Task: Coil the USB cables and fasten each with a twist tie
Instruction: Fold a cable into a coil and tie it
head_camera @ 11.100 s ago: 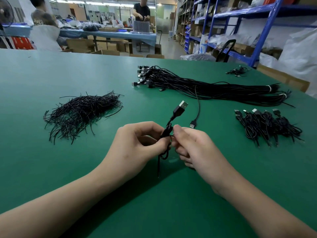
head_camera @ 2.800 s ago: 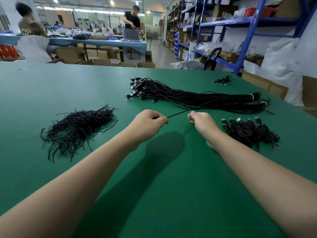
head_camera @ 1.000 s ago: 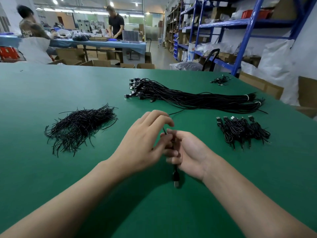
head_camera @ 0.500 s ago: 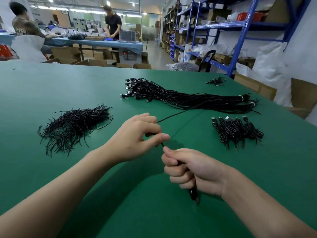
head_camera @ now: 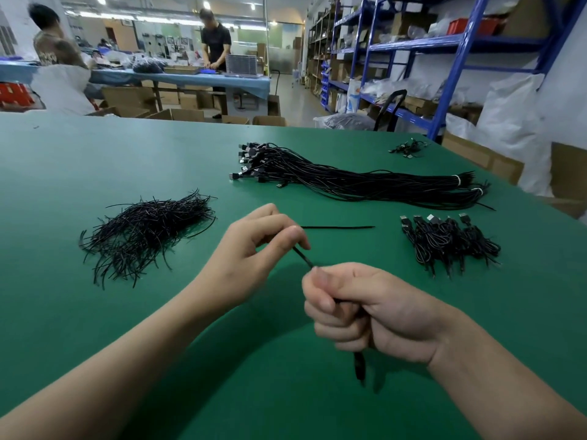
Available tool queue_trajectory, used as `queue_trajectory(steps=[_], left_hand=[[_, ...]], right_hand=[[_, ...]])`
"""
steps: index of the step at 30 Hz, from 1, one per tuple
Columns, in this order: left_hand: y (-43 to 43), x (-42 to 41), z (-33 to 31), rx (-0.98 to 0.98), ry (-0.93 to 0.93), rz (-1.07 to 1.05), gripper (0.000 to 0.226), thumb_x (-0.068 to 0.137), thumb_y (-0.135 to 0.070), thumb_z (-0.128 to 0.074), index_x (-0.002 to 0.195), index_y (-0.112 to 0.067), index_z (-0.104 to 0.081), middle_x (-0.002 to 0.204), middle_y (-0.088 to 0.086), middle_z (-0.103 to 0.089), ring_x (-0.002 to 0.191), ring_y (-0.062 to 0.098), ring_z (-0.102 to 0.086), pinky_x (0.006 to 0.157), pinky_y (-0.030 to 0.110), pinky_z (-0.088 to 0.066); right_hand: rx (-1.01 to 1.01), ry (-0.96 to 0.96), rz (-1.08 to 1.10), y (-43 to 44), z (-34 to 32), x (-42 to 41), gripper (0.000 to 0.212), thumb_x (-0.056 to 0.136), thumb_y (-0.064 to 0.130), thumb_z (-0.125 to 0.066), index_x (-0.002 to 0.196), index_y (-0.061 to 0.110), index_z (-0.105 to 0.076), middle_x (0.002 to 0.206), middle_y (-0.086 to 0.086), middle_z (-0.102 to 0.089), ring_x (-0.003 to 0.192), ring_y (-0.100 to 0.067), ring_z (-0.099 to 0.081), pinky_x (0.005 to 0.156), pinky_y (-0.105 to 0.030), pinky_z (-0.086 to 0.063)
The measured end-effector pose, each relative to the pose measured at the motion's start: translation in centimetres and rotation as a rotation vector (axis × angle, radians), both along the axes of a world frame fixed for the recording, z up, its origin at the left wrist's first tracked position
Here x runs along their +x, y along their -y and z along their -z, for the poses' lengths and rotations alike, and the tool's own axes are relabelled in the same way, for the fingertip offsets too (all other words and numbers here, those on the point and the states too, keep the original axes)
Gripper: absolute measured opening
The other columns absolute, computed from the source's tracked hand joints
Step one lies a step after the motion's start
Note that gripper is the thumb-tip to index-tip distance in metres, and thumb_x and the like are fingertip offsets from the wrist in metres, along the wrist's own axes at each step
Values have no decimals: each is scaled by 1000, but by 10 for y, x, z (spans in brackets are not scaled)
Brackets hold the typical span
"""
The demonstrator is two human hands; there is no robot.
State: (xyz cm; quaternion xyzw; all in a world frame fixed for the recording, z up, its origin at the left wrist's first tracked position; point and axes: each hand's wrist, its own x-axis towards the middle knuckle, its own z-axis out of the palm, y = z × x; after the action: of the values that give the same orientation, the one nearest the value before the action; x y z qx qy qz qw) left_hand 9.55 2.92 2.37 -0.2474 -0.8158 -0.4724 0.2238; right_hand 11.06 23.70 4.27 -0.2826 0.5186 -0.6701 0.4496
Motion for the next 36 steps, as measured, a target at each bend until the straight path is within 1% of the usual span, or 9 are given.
queue_trajectory(steps=[4, 7, 11, 14, 19, 24, 28, 32, 36], left_hand=[[-9, 1, 20, -8, 43, 7, 20, 104, -26, -47, 97, -29, -66, 83, -4, -56, 82, 13, -55, 77, 35, -46], [-20, 6, 29, -70, 134, 38, 19, 101, -28, -48, 91, -22, -63, 73, -5, -54, 71, 4, -45, 68, 32, -46], [-26, 13, 31, -178, 155, 1, 20, 99, -32, -44, 89, -20, -57, 63, -6, -52, 57, 15, -44, 59, 32, -44], [-25, 18, 30, -329, 109, 2, 23, 103, -31, -40, 101, -20, -59, 69, 4, -59, 64, 30, -51, 65, 43, -49], [-21, 21, 21, -432, -26, -97, 23, 104, -34, -51, 104, -22, -70, 83, -7, -69, 71, 18, -59, 68, 38, -50], [-10, 19, 8, -383, -221, -188, 24, 97, -35, -60, 87, -17, -71, 71, -13, -60, 61, 6, -37, 56, 25, -38], [2, 15, 1, -274, -262, -231, 32, 92, -40, -67, 76, -13, -70, 63, -13, -55, 57, 6, -44, 56, 21, -37], [8, 13, -5, -121, -204, -217, 36, 87, -43, -68, 66, -13, -69, 52, -15, -42, 52, 3, -36, 52, 12, -26], [8, 15, -3, 92, -29, -68, 23, 82, -40, -73, 65, -27, -65, 53, -7, -46, 53, 7, -35, 51, 22, -27]], right_hand=[[-178, 64, 210, 13, -13, -6, 34, 104, 36, -41, 75, 20, -51, 60, 9, -19, 49, -4, -15, 40, -15, -16], [-226, 97, 386, 24, -21, -14, 30, 101, 34, -44, 76, 18, -48, 59, 9, -19, 48, -5, -12, 39, -17, -13], [-190, 51, 572, 39, -20, -24, 32, 108, 31, -39, 80, 16, -48, 57, 9, -24, 44, -3, -18, 37, -16, -15], [-97, -91, 799, 41, -16, -35, 34, 110, 29, -37, 84, 12, -50, 57, 7, -28, 45, -5, -22, 37, -17, -20], [194, -574, 1021, 37, -3, -45, 38, 110, 23, -37, 83, 5, -58, 61, 1, -49, 48, -12, -47, 47, -27, -48], [322, -822, 866, 27, 4, -43, 34, 108, 18, -42, 86, 4, -65, 68, -5, -68, 61, -14, -68, 59, -23, -55], [430, -865, 657, 25, 13, -32, 38, 107, 31, -43, 80, 13, -63, 54, 0, -59, 45, -13, -48, 48, -24, -38], [236, -579, 446, 26, 15, -22, 58, 101, 52, -30, 77, 11, -62, 53, 1, -35, 52, -16, -25, 48, -23, -25], [161, -286, 203, 25, 11, -15, 56, 101, 56, -35, 82, 15, -67, 57, 7, -32, 53, -12, -21, 48, -21, -19]])
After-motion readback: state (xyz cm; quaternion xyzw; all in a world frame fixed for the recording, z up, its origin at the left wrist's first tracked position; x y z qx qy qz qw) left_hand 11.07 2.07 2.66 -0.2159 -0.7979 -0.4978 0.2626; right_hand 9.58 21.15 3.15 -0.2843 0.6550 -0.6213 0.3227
